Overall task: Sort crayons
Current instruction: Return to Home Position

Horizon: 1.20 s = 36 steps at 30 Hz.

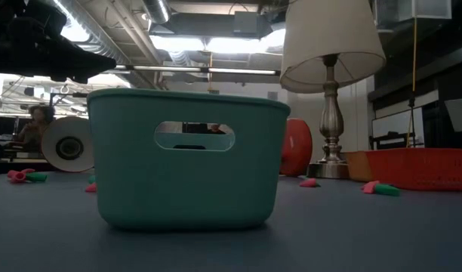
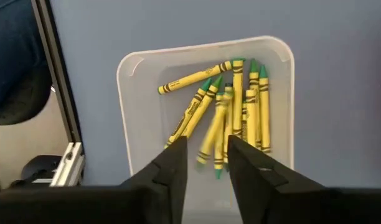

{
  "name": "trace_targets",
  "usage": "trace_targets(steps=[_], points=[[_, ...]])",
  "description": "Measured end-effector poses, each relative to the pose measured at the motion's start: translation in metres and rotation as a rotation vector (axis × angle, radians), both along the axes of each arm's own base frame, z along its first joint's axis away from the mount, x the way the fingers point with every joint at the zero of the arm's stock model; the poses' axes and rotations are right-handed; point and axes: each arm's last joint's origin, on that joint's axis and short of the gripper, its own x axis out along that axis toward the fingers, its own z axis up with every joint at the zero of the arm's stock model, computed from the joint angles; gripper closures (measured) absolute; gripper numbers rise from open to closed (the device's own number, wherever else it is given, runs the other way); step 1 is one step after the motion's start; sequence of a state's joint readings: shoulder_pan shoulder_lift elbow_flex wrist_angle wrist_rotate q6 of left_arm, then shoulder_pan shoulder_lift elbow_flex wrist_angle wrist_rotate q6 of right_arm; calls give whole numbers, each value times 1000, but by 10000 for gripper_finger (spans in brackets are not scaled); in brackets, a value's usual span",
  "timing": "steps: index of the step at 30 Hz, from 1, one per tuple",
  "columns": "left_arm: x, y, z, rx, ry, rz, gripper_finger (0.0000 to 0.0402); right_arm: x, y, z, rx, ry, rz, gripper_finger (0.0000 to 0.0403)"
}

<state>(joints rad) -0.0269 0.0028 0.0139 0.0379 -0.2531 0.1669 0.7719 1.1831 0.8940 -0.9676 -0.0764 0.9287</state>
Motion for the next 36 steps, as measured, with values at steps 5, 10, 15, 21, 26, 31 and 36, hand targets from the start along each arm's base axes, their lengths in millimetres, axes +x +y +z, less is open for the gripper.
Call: trace_targets(steps=[5, 10, 15, 21, 26, 31, 36], points=[[0, 0, 0, 0, 0, 0, 349, 0, 0, 0, -18, -23, 51, 276], [0, 0, 0, 0, 0, 0, 349, 2, -2, 0, -80, -87, 120, 308], [0, 0, 0, 0, 0, 0, 349, 8, -9, 0, -115, -120, 168, 379], [0, 0, 0, 0, 0, 0, 349, 20, -33, 11, -138, -243, 254, 384], [0, 0, 0, 0, 0, 0, 349, 22, -57, 26, -150, -355, 244, 398], [0, 0, 0, 0, 0, 0, 349, 11, -77, 42, -166, -464, 227, 397], [0, 0, 0, 0, 0, 0, 349, -7, -93, 57, -231, -615, 180, 400]])
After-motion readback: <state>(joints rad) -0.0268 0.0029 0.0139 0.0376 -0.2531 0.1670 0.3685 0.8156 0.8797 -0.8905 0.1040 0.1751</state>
